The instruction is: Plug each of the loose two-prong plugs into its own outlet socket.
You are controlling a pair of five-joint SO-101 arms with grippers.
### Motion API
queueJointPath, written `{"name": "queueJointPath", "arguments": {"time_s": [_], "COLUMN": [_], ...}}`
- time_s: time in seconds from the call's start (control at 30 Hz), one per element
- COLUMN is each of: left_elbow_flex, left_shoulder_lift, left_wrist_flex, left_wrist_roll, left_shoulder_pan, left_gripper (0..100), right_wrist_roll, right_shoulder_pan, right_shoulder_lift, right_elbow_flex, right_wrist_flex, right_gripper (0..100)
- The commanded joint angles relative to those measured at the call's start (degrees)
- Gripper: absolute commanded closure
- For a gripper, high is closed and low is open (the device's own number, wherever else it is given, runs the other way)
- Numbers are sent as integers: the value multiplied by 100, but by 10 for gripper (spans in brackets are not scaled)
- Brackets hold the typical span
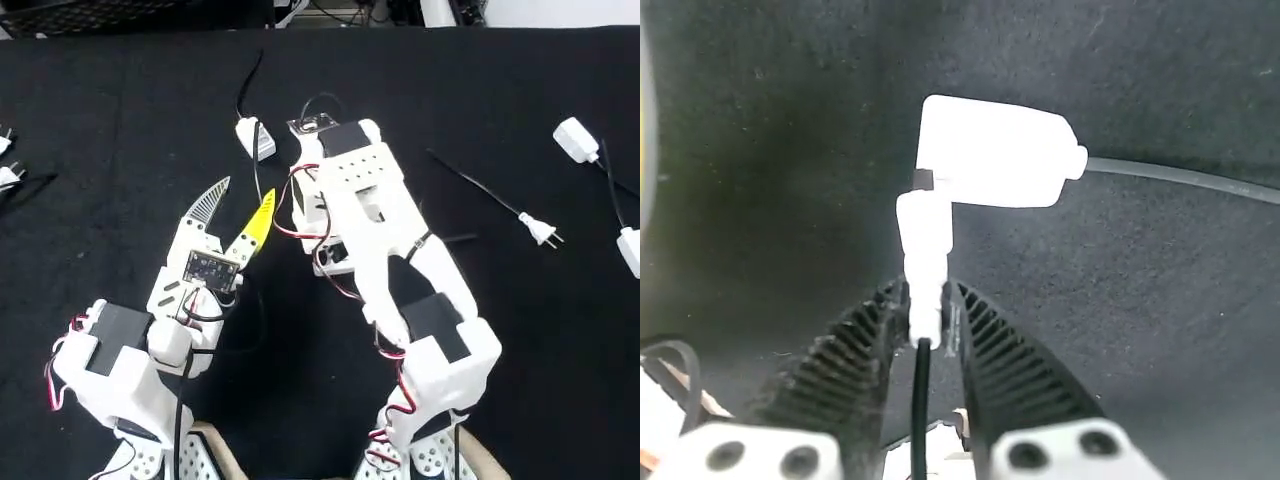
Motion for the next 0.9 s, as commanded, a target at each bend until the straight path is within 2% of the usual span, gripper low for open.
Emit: {"name": "queueJointPath", "arguments": {"time_s": [0.0,0.27,0.57,0.87], "left_elbow_flex": [-145,-145,-145,-145], "left_shoulder_lift": [-26,-26,-26,-26], "left_wrist_flex": [0,0,0,0], "left_wrist_roll": [9,9,9,9], "left_shoulder_pan": [48,48,48,48], "left_gripper": [761,761,761,761], "right_wrist_roll": [9,44,18,-97], "right_shoulder_pan": [79,360,334,334], "right_shoulder_lift": [127,277,303,330], "right_elbow_flex": [-40,-66,-646,-576], "right_wrist_flex": [-88,-88,97,70], "right_gripper": [986,986,986,986]}}
